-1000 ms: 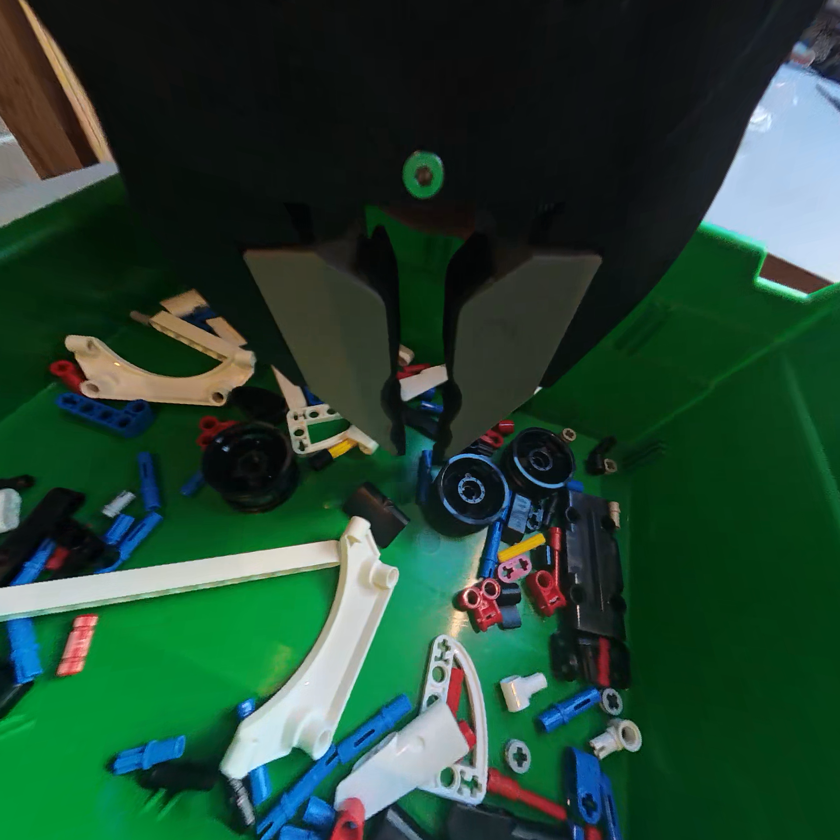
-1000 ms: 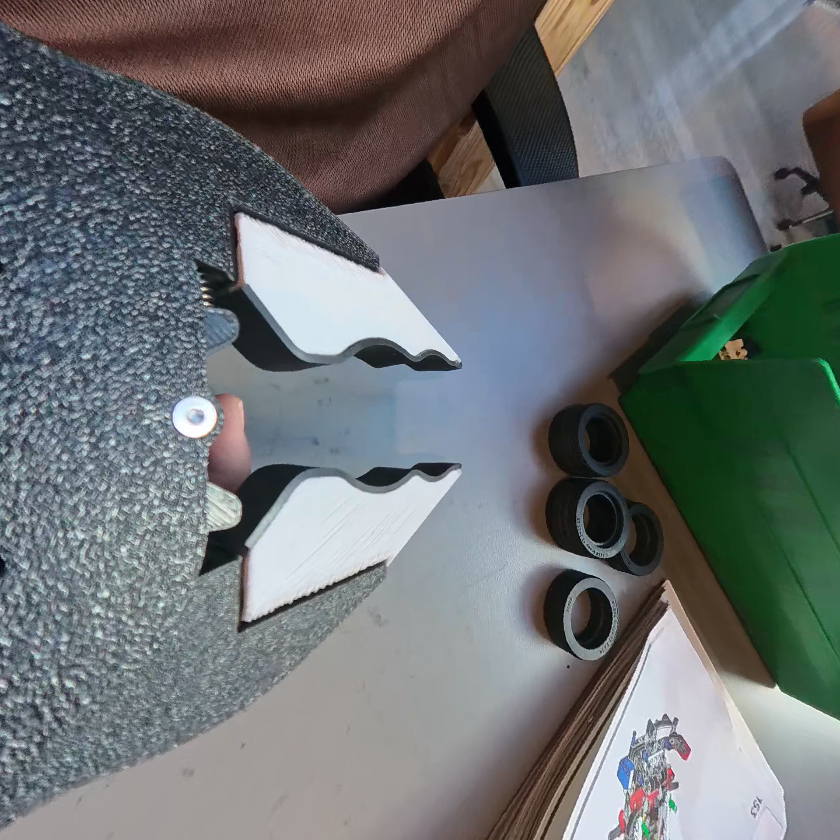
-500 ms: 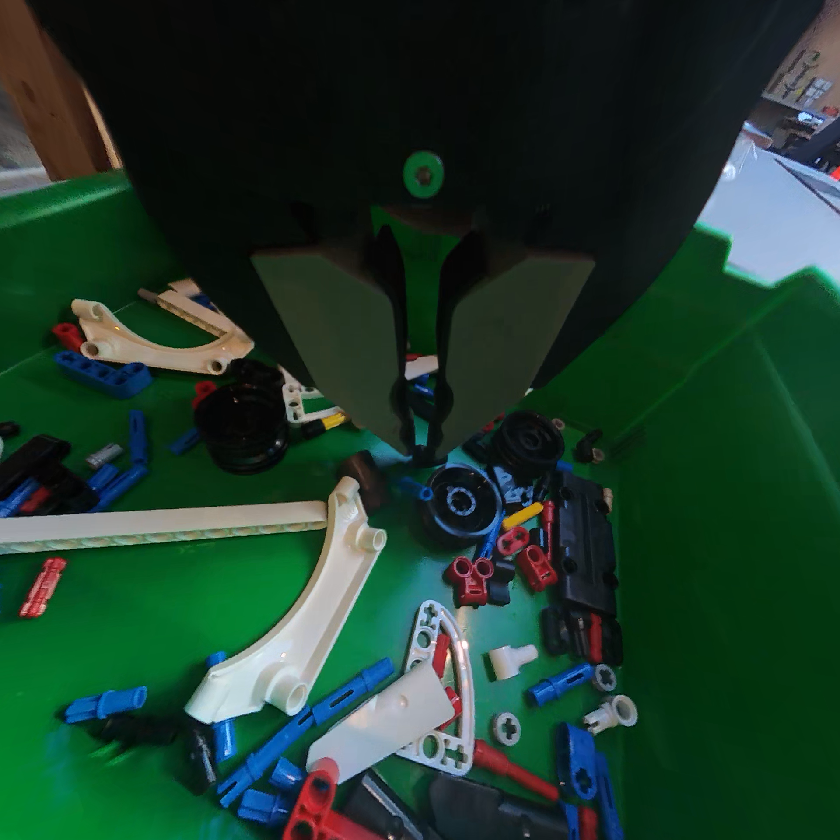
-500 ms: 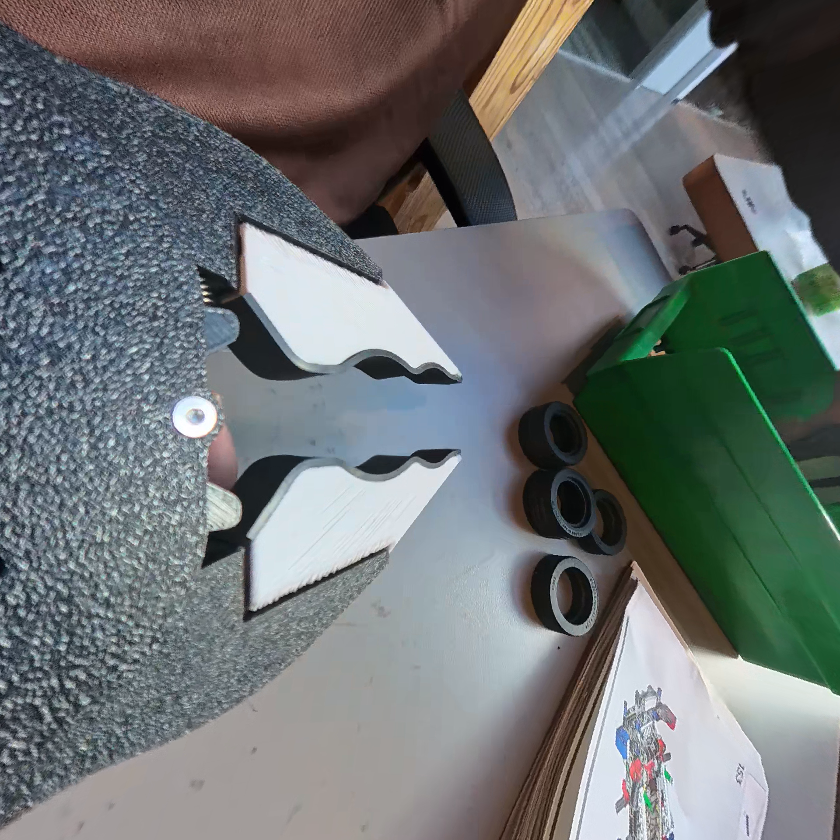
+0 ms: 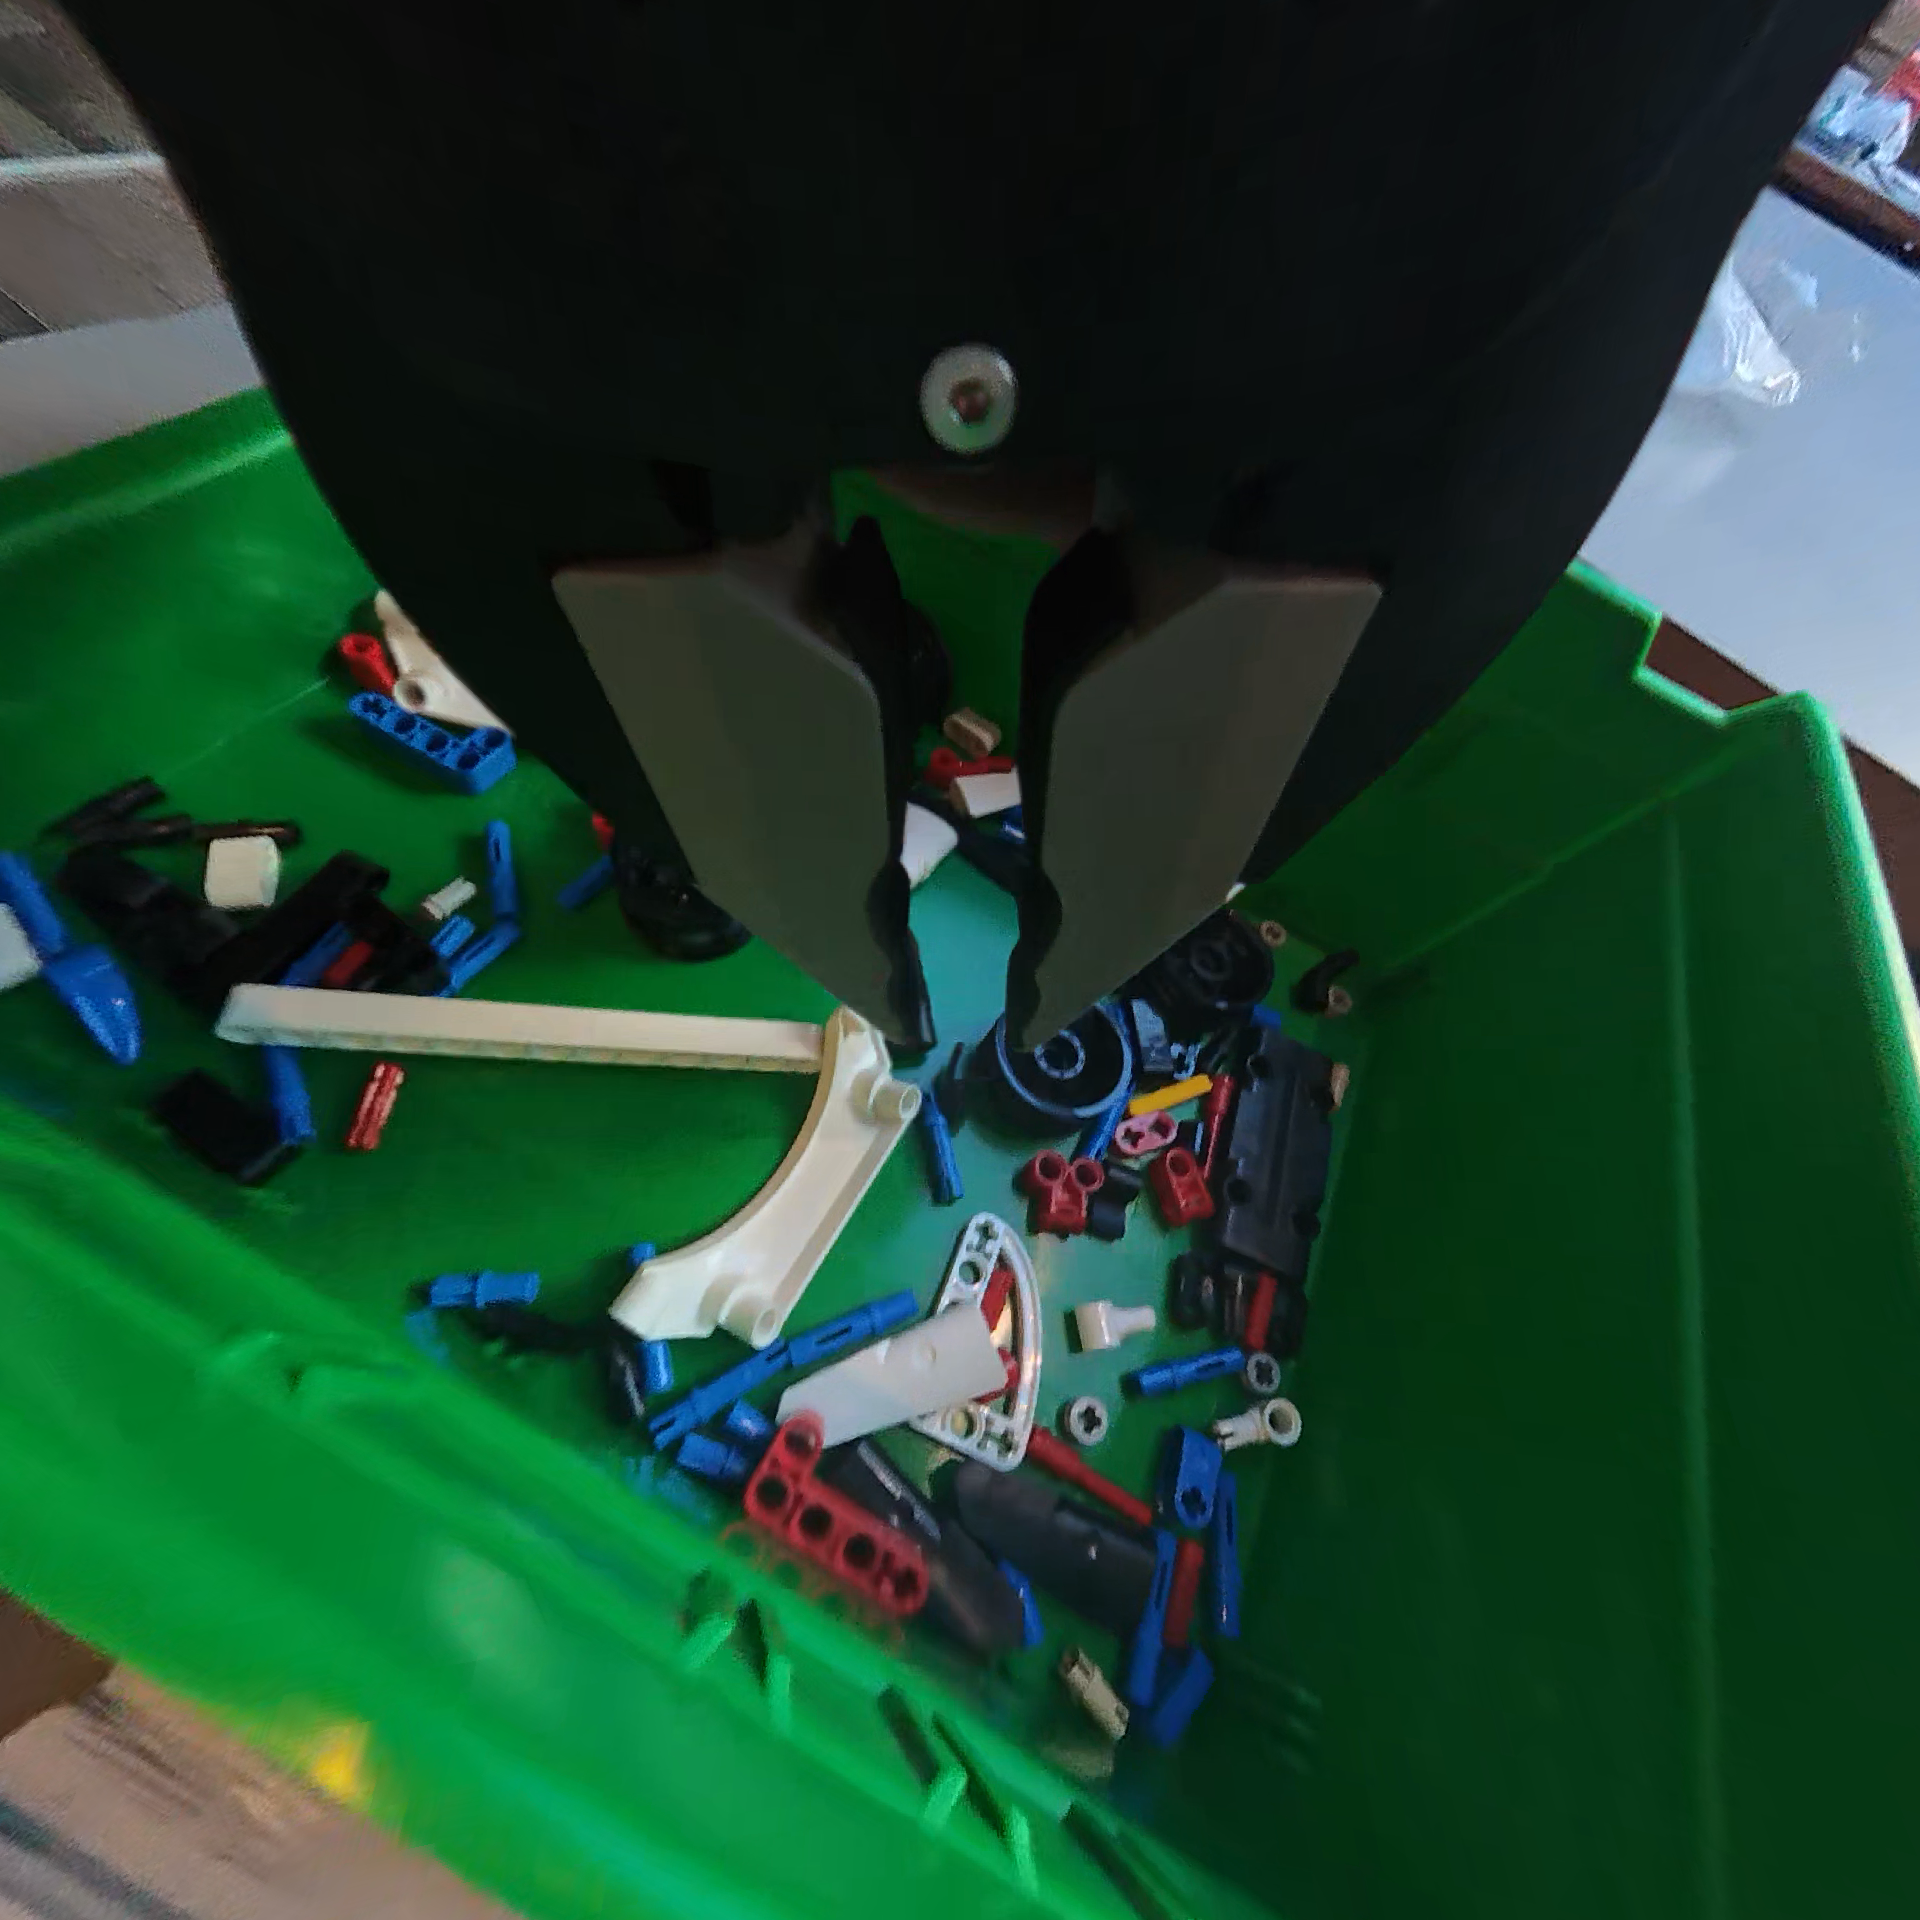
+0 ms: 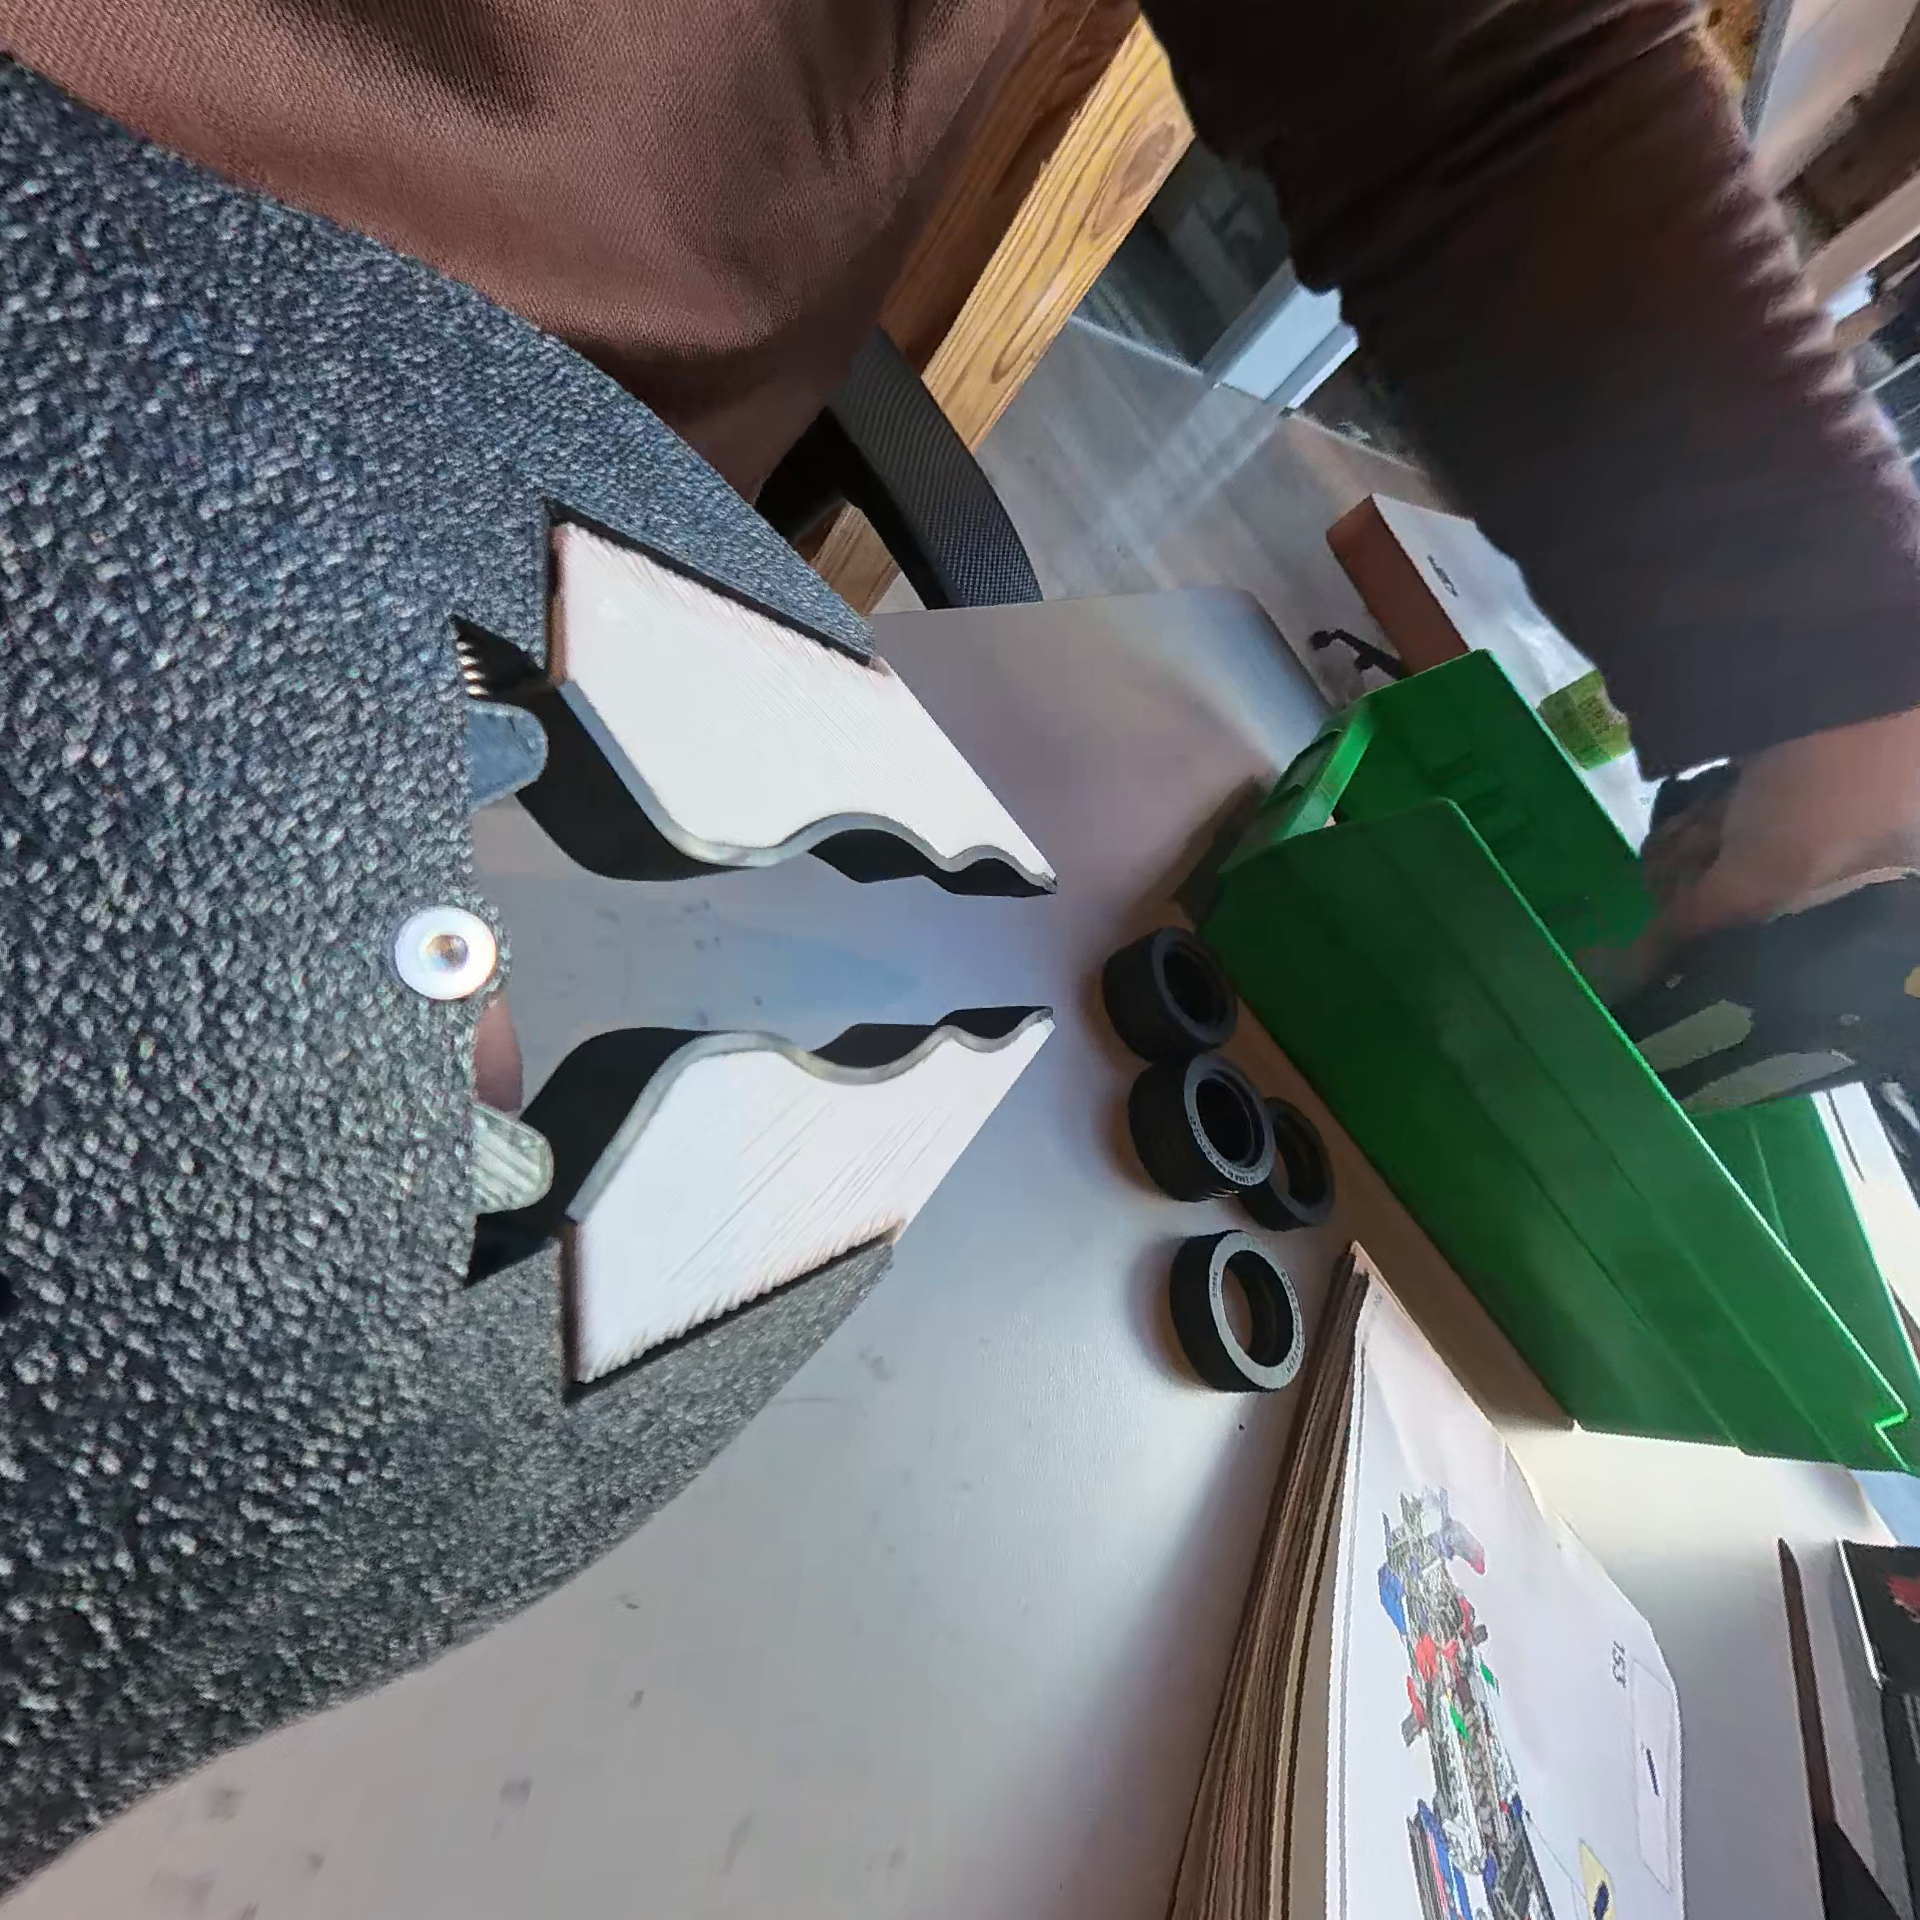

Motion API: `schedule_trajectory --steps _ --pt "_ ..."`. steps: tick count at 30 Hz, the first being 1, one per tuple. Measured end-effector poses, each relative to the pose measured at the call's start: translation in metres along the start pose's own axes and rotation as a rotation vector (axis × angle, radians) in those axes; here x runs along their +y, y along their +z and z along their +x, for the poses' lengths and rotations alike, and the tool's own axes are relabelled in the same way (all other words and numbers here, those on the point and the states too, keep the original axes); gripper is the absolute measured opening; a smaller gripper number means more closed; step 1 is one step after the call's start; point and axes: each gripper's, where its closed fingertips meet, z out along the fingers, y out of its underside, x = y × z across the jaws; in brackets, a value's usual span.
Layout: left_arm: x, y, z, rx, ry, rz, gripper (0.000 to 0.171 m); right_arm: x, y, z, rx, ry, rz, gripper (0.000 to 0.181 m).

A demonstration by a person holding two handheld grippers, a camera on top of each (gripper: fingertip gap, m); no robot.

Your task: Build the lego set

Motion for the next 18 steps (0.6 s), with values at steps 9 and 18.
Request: schedule_trajectory --steps 9,18 --pt "-0.012 0.015 -0.002 0.067 -0.01 -0.012 0.014 0.002 0.001 0.001 -0.004 0.012 -0.012 0.021" --pt "-0.013 0.022 0.001 0.081 0.035 -0.04 0.011 -0.001 0.0 0.004 -0.032 0.077 0.006 0.019"
